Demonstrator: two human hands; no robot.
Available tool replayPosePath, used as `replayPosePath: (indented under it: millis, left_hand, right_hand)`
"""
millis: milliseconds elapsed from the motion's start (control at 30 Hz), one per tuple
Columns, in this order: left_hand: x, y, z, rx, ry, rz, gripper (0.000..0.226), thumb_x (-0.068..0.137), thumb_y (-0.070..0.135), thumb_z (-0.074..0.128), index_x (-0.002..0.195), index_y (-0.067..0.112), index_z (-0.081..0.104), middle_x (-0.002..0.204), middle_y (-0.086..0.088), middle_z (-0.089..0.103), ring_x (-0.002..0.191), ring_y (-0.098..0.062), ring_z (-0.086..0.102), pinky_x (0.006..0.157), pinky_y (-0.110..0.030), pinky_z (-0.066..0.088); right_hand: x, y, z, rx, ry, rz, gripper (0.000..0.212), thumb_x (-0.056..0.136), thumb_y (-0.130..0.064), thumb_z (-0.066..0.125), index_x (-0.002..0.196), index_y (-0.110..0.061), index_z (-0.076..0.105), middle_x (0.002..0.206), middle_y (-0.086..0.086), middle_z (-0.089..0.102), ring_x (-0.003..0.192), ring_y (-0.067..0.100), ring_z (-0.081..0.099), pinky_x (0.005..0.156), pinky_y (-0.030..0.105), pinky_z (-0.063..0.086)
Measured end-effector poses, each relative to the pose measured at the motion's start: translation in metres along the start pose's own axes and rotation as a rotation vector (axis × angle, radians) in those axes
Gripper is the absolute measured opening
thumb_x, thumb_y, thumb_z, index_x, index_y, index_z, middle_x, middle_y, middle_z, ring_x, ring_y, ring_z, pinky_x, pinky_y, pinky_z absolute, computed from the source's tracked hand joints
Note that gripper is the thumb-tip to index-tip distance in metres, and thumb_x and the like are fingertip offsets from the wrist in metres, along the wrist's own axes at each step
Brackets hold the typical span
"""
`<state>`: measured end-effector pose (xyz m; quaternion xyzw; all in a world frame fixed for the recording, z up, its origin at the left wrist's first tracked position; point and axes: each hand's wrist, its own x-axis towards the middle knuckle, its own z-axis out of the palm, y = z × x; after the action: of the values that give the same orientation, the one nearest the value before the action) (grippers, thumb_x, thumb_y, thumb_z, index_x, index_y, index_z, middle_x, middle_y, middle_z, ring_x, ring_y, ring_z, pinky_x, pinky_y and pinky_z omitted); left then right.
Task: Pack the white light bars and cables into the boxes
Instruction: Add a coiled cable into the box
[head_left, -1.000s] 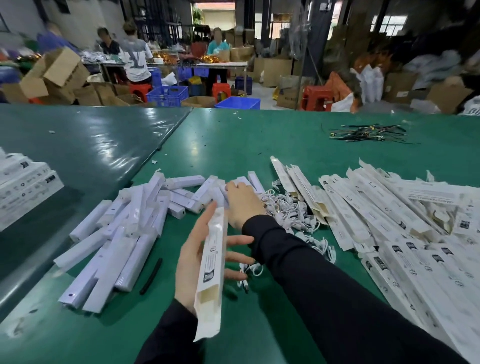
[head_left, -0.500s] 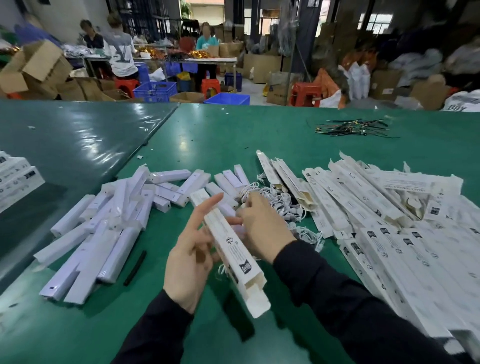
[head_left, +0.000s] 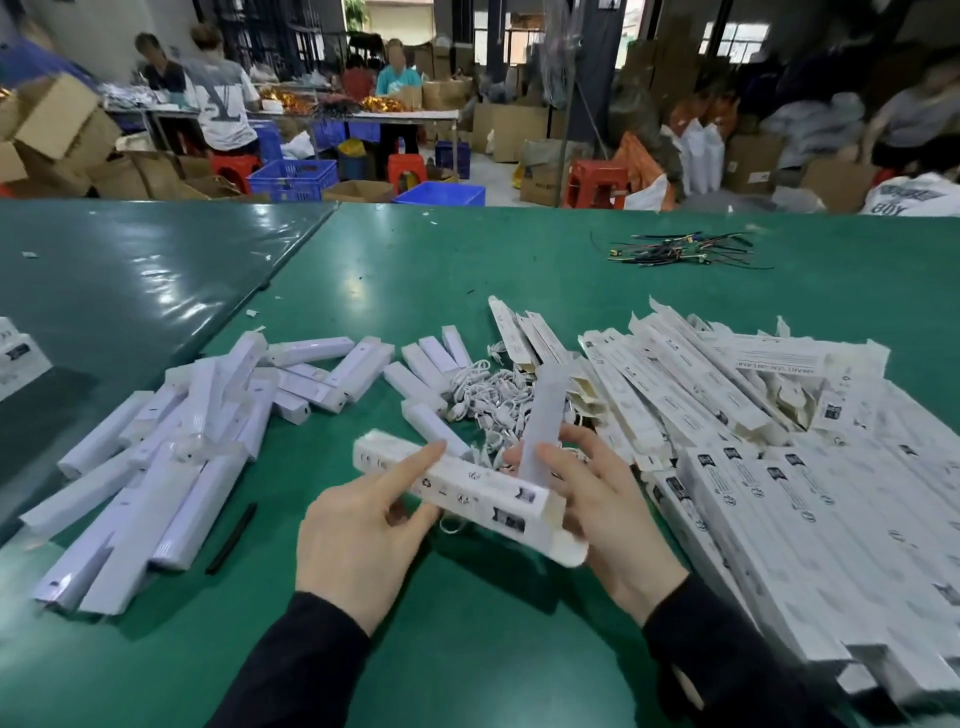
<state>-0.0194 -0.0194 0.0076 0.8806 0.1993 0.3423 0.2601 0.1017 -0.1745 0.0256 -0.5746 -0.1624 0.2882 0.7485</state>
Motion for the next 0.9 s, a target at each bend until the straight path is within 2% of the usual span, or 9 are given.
replayPosePath:
  millis: [100, 233, 300, 400, 567, 633, 700, 800, 900]
  left_hand:
    - [-0.001, 0.001, -0.003, 0.230, 0.125, 0.107, 0.045, 0.057, 0.021, 0.092, 0.100, 0.024, 0.079, 0.067, 0.003, 0.045, 0.052, -0.019, 0.041, 0.044, -0.028, 0.040]
    - [0.003, -0.005, -0.003, 0.263, 0.218, 0.193, 0.025, 0.058, 0.021, 0.077, 0.079, 0.013, 0.066, 0.093, -0.005, 0.060, 0.085, -0.024, 0.051, 0.074, -0.032, 0.035]
    - [0.002, -0.005, 0.001, 0.201, 0.162, 0.136, 0.039, 0.056, 0.007, 0.084, 0.080, 0.014, 0.055, 0.081, 0.001, 0.060, 0.073, -0.025, 0.052, 0.074, -0.034, 0.038]
    - [-0.001, -0.002, 0.000, 0.176, 0.122, 0.070, 0.054, 0.054, -0.001, 0.083, 0.090, 0.021, 0.050, 0.075, 0.010, 0.056, 0.055, -0.021, 0.049, 0.052, -0.029, 0.041]
    - [0.000, -0.005, -0.005, 0.227, 0.088, 0.071, 0.064, 0.068, 0.009, 0.080, 0.126, 0.027, 0.061, 0.082, 0.006, 0.056, 0.055, -0.021, 0.050, 0.042, -0.027, 0.041]
    - [0.000, -0.002, -0.003, 0.256, 0.074, 0.055, 0.053, 0.074, 0.032, 0.076, 0.125, 0.026, 0.064, 0.080, 0.006, 0.051, 0.060, -0.020, 0.050, 0.045, -0.027, 0.040]
    - [-0.001, 0.002, -0.001, 0.257, 0.042, 0.024, 0.056, 0.077, 0.055, 0.053, 0.123, 0.024, 0.064, 0.085, 0.007, 0.057, 0.075, -0.021, 0.056, 0.053, -0.030, 0.045]
    - [-0.003, 0.005, 0.001, 0.266, 0.068, 0.041, 0.056, 0.075, 0.060, 0.046, 0.113, 0.022, 0.065, 0.088, 0.009, 0.063, 0.080, -0.020, 0.057, 0.058, -0.031, 0.047]
    - [-0.003, 0.005, 0.002, 0.287, 0.097, 0.106, 0.047, 0.076, 0.055, 0.050, 0.107, 0.025, 0.070, 0.078, 0.009, 0.057, 0.073, -0.018, 0.048, 0.056, -0.030, 0.045]
  right_hand:
    - [0.004, -0.001, -0.007, 0.020, 0.119, -0.054, 0.026, 0.091, -0.013, 0.062, 0.114, -0.013, 0.052, 0.103, 0.006, 0.076, 0.095, 0.023, 0.072, 0.083, 0.043, 0.058]
    - [0.006, -0.007, -0.016, -0.077, 0.157, -0.128, 0.024, 0.083, -0.012, 0.071, 0.095, -0.017, 0.051, 0.101, 0.005, 0.075, 0.088, 0.020, 0.067, 0.077, 0.034, 0.052]
    - [0.004, -0.010, -0.017, -0.153, 0.161, -0.170, 0.028, 0.078, -0.012, 0.076, 0.088, -0.019, 0.051, 0.098, 0.006, 0.073, 0.082, 0.020, 0.065, 0.072, 0.032, 0.051]
    - [-0.001, -0.018, -0.018, -0.168, 0.142, -0.242, 0.034, 0.064, -0.027, 0.084, 0.080, -0.023, 0.055, 0.089, 0.003, 0.073, 0.065, 0.015, 0.063, 0.060, 0.021, 0.049]
    - [-0.002, -0.029, -0.026, 0.078, 0.067, -0.173, 0.045, 0.072, -0.036, 0.074, 0.116, -0.035, 0.065, 0.106, 0.004, 0.074, 0.064, 0.012, 0.061, 0.062, 0.023, 0.053]
    - [-0.002, -0.031, -0.026, 0.215, -0.030, -0.075, 0.044, 0.084, -0.036, 0.063, 0.126, -0.026, 0.062, 0.101, 0.005, 0.073, 0.070, 0.012, 0.062, 0.060, 0.023, 0.053]
    - [-0.003, -0.031, -0.024, 0.265, -0.073, 0.006, 0.048, 0.088, -0.042, 0.055, 0.127, -0.015, 0.058, 0.087, 0.004, 0.070, 0.061, 0.009, 0.057, 0.052, 0.020, 0.046]
    - [-0.004, -0.029, -0.022, 0.254, -0.071, 0.048, 0.046, 0.089, -0.045, 0.050, 0.118, -0.011, 0.058, 0.076, 0.002, 0.066, 0.048, 0.006, 0.044, 0.046, 0.018, 0.035]
    - [-0.005, -0.032, -0.020, 0.359, -0.092, 0.042, 0.048, 0.089, -0.038, 0.052, 0.125, -0.007, 0.056, 0.091, 0.005, 0.073, 0.061, 0.008, 0.058, 0.053, 0.020, 0.047]
